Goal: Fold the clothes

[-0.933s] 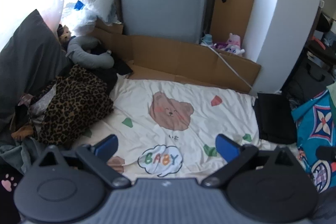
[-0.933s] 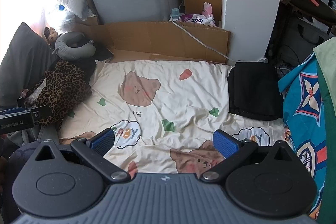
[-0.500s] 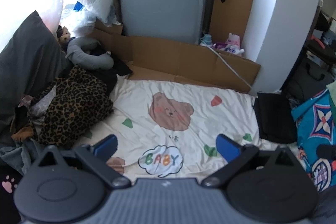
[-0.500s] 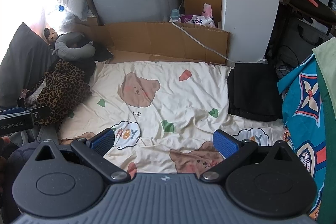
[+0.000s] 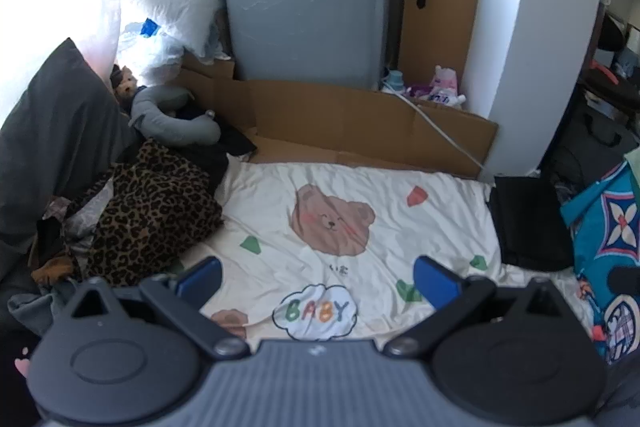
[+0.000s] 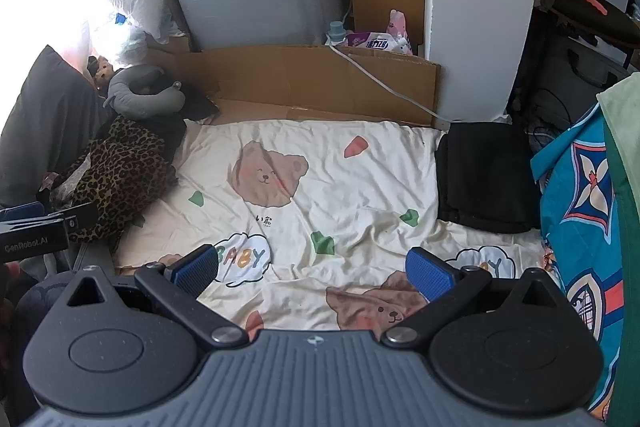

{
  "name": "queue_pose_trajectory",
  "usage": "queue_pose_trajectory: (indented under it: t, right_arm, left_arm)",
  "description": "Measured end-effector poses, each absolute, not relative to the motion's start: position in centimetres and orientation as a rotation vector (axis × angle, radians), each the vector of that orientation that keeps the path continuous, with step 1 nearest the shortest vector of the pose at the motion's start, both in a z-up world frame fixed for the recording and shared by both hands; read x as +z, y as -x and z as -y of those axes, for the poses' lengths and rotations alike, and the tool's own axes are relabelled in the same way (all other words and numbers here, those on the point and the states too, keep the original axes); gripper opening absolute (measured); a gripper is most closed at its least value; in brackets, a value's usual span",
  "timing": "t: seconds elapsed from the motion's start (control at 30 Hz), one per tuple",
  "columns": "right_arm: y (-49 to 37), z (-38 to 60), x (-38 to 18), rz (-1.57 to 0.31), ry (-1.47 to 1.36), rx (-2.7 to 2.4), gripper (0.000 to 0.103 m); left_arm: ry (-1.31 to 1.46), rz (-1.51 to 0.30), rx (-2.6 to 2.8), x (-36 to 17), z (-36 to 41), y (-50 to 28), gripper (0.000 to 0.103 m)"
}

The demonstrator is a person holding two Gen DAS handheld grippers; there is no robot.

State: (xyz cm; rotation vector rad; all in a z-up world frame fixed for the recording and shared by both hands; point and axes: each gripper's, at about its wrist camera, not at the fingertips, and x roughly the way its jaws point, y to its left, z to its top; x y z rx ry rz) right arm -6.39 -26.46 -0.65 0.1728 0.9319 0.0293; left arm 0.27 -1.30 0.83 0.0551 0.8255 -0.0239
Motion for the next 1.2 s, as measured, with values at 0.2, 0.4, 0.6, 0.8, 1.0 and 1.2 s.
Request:
queue_pose_trajectory:
  t: [0.2, 0.4, 0.6, 0.8, 1.0, 1.2]
  right_arm:
    - [6.3, 26.1, -0.7, -0.934, -0.166, 0.04, 0.103]
    - [6.0, 25.5, -0.8, -0.945, -0.159, 0.053, 0.103]
    - [5.9, 25.6, -1.0, -0.96, -0.164, 0.06, 0.103]
    - [6.2, 26.0, -0.9, -0.954, -0.173, 0.048, 0.103]
    - [5.9, 26.2, -1.0, -0.957, -0.198, 0.05, 0.103]
    - [6.1, 26.0, -0.9, -0.948, -0.184, 0.036, 0.103]
  left_arm:
    - [-0.015, -0.842, -0.026, 0.8, 0.9, -0.3, 0.103]
    - [0.011, -0.865, -0.026, 0.6, 0.7, -0.4, 0.103]
    - [0.051, -0.898, -0.006, 0.4, 0.6, -0.4, 0.103]
    - [0.048, -0.894, -0.014, 0.4, 0.1, 0.2, 0.103]
    - [0.026, -0.884, -0.017, 0.5, 0.6, 0.3, 0.103]
    - [0.009, -0.879, -0.03, 0.8, 1.1, -0.1, 0.103]
